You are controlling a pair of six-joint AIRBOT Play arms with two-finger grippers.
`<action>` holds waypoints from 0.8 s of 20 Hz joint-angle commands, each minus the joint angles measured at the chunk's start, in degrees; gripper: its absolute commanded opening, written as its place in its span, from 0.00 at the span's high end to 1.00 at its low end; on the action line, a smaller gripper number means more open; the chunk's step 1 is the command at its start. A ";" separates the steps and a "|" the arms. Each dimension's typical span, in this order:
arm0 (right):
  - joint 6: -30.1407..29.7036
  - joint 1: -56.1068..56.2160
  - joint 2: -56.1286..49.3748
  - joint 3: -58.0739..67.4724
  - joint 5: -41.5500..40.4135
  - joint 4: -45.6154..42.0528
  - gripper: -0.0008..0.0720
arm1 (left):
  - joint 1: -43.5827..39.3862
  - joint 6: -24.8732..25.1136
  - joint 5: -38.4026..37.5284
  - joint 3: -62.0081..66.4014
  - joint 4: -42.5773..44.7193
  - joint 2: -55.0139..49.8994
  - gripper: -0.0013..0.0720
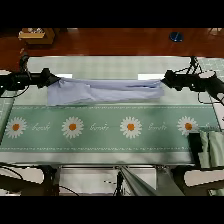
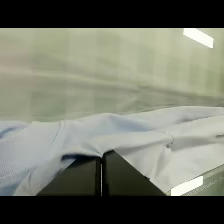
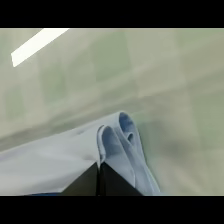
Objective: Fold the shirts.
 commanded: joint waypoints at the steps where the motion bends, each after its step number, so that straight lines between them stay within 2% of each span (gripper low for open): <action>1: 0.00 1.73 -1.49 0.09 -0.79 -3.80 0.96 | 0.83 -0.07 -0.15 0.96 -0.24 -2.32 0.87; 2: 0.02 1.44 -1.22 0.11 -0.68 -3.80 0.92 | 1.42 -1.16 -0.28 0.96 -0.24 -2.27 0.64; 3: 0.02 0.70 -0.66 0.11 -0.63 -3.80 0.71 | 2.27 -3.06 -1.11 1.18 -0.24 -2.10 0.37; 4: 0.00 -0.42 0.33 0.11 -0.09 -3.85 0.56 | 3.48 -4.20 -2.86 1.95 -0.24 -2.10 0.24; 5: 0.00 -2.05 1.73 0.11 0.94 -4.15 0.49 | 5.07 -4.57 -5.77 3.10 -0.24 -2.10 0.24; 7: 0.22 -6.10 4.15 0.11 4.85 -5.38 0.48 | 8.35 -6.29 -12.22 5.44 -0.22 -2.05 0.24; 8: 1.16 -8.20 4.63 0.11 7.98 -6.36 0.42 | 9.66 -7.85 -14.82 6.21 -0.22 -1.99 0.25; 9: 2.99 -10.32 4.28 0.09 12.31 -6.91 0.28 | 10.69 -8.44 -16.68 6.56 -0.22 -1.79 0.27; 11: 3.43 -12.39 1.97 0.09 19.32 -6.12 0.20 | 11.02 -8.44 -17.88 6.56 -0.20 -1.31 0.28; 13: 3.04 -11.72 -1.14 0.09 21.92 -1.90 0.19 | 9.79 -8.44 -17.84 6.56 -0.22 -1.22 0.28; 16: 1.70 -7.78 -4.72 0.09 18.69 5.49 0.20 | 7.04 -8.41 -17.75 6.56 -0.24 -1.22 0.28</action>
